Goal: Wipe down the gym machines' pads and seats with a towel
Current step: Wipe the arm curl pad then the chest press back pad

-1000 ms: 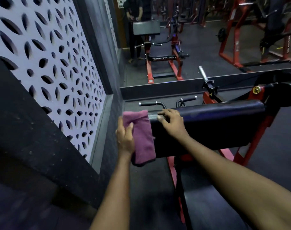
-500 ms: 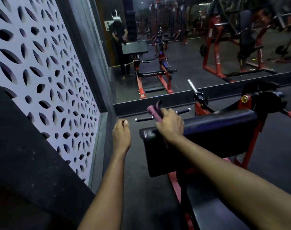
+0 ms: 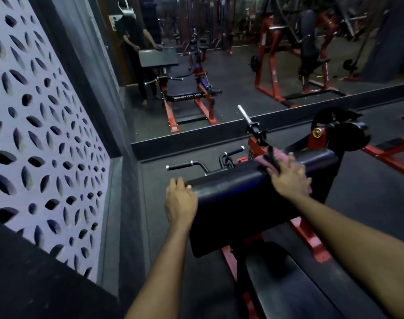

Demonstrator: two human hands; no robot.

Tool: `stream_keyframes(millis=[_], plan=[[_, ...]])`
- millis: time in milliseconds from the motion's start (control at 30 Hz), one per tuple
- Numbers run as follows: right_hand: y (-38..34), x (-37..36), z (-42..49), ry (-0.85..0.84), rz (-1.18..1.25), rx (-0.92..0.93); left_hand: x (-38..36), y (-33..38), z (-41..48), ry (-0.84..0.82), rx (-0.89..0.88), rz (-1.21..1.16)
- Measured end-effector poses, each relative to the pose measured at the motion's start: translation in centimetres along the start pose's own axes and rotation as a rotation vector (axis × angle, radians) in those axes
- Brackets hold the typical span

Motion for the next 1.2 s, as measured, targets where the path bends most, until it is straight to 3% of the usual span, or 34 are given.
stream_keyframes(millis=[133, 267, 433, 567, 633, 733, 933, 1000, 1200], plan=[[-2.3, -0.3, -0.7, 0.099, -0.008, -0.057, -0.4, 1.2, -0.3, 0.057, 0.104, 0.072], [-6.1, -3.5, -4.7, 0.105, -0.082, 0.224, -3.1, 5.3, -0.6, 0.216, 0.17, 0.197], [1.5, 0.2, 1.5, 0.049, -0.157, 0.371, -8.5, 12.3, -1.6, 0.25, 0.125, 0.172], [10.8, 5.1, 10.2, 0.103, -0.151, 0.272, -12.4, 15.4, -2.0, 0.165, 0.21, 0.334], [14.5, 7.5, 13.7, 0.037, -0.141, 0.216, -13.2, 15.8, -2.1, 0.167, 0.212, 0.372], [15.7, 8.6, 15.0, -0.007, -0.16, 0.253, -13.8, 16.1, -2.1, 0.183, 0.237, 0.412], [14.2, 7.0, 11.9, -0.008, -0.257, 0.745, -14.9, 16.7, -2.2, 0.249, 0.285, 0.437], [14.5, 7.4, 13.6, -0.042, -0.297, 0.795, -15.3, 16.9, -2.0, 0.258, 0.32, 0.44], [11.8, 8.3, 20.8, -0.342, -0.14, 0.523, -16.2, 16.7, -2.2, 0.326, 0.342, 0.404]])
Point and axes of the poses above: each hand's wrist, its own z-axis towards the middle knuckle, its own x-axis out of the back of the hand, y = z × x, the point moved 3 cm from there along z, towards the middle knuckle, and after that the axes turned 9 degrees about -y, right-handed, at the moved point
